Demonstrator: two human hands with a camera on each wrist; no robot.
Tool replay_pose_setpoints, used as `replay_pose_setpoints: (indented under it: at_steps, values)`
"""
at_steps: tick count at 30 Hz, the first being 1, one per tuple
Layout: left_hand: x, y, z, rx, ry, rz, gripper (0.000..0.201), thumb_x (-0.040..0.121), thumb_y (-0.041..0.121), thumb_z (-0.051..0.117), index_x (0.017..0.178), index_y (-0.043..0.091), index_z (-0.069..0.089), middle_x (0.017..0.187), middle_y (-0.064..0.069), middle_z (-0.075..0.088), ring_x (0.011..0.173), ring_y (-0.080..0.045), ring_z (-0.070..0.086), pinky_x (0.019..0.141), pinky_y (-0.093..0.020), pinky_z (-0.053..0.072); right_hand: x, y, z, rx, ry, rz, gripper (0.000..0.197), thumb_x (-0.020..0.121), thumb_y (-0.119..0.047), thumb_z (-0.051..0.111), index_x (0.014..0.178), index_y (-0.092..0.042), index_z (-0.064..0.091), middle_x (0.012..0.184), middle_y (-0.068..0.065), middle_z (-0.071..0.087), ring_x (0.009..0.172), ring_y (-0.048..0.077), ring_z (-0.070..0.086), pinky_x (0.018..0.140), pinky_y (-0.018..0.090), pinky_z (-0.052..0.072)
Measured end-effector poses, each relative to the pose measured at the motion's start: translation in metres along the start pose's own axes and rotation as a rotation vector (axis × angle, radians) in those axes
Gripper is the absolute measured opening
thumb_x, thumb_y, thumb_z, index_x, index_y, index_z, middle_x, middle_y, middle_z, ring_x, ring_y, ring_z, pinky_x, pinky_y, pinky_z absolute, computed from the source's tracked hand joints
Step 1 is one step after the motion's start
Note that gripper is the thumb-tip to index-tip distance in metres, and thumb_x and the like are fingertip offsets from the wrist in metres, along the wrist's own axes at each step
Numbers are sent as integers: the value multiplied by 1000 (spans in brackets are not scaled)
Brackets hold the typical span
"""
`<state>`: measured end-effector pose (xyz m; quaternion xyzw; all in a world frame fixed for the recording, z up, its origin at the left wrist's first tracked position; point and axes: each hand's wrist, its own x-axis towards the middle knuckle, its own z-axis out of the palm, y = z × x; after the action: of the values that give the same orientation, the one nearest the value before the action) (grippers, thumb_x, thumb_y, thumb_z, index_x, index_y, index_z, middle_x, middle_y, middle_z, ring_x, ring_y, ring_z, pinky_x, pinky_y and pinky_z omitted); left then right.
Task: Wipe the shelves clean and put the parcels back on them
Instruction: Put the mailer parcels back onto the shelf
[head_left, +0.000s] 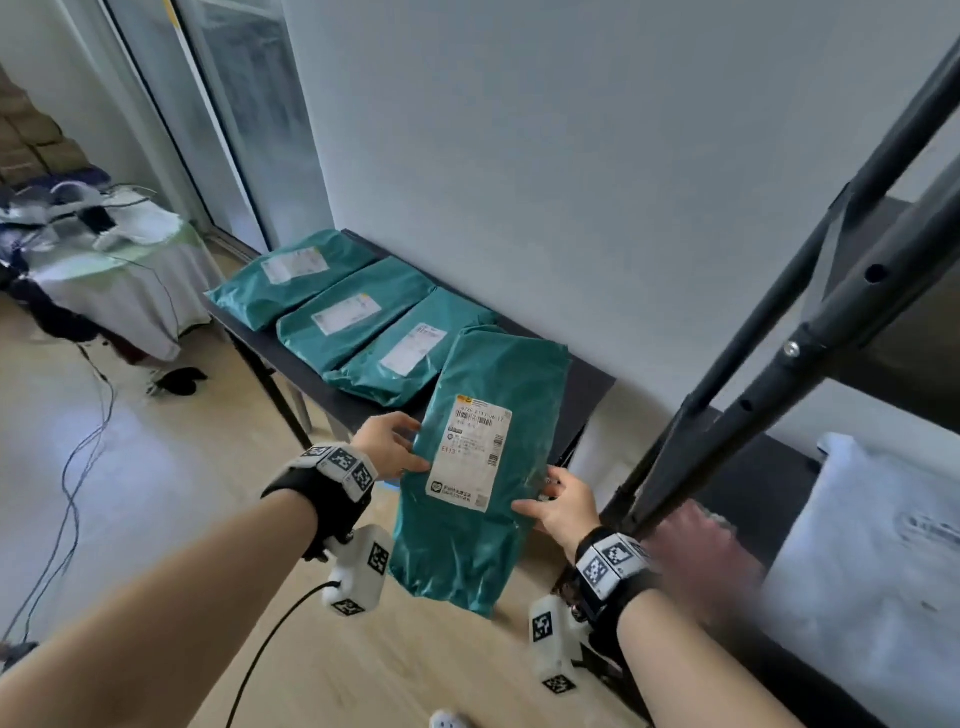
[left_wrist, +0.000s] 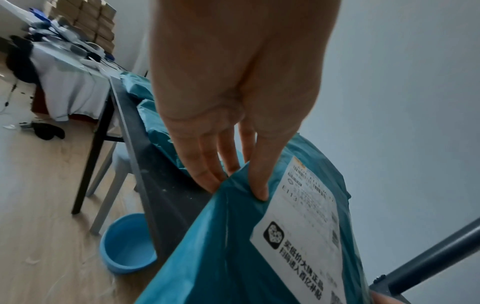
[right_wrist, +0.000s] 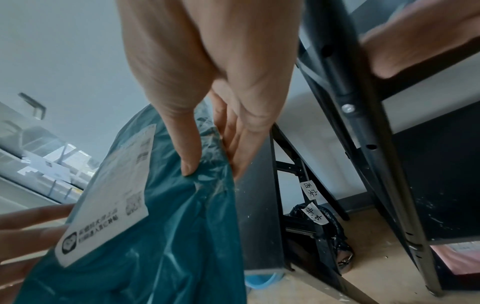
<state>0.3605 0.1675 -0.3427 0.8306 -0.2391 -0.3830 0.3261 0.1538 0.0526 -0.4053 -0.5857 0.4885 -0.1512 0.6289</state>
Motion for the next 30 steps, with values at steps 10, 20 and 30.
replay_pose_setpoints:
  at_steps: [10,20,30]
  values:
    - [164,41,-11,235,-211,61,57,70,8,81,122,6,56,76,2,52,75,-19,56,73,-29,51,99,-15,32,0,262,146,57,63,11,79,113,-7,58,92,1,63,91,21,63,87,37,54]
    - [263,55,-4,385,-423,74,65,68,6,83,125,6,52,114,-14,63,101,-29,63,90,-41,53,150,-22,51,34,448,346,63,62,19,72,118,-7,61,95,6,65,98,29,65,88,47,54]
    - [286,43,11,463,-387,32,58,73,8,79,124,3,52,114,-13,61,98,-28,63,86,-34,53,162,-29,62,88,526,386,62,71,23,63,127,-2,54,119,14,63,99,23,62,81,32,54]
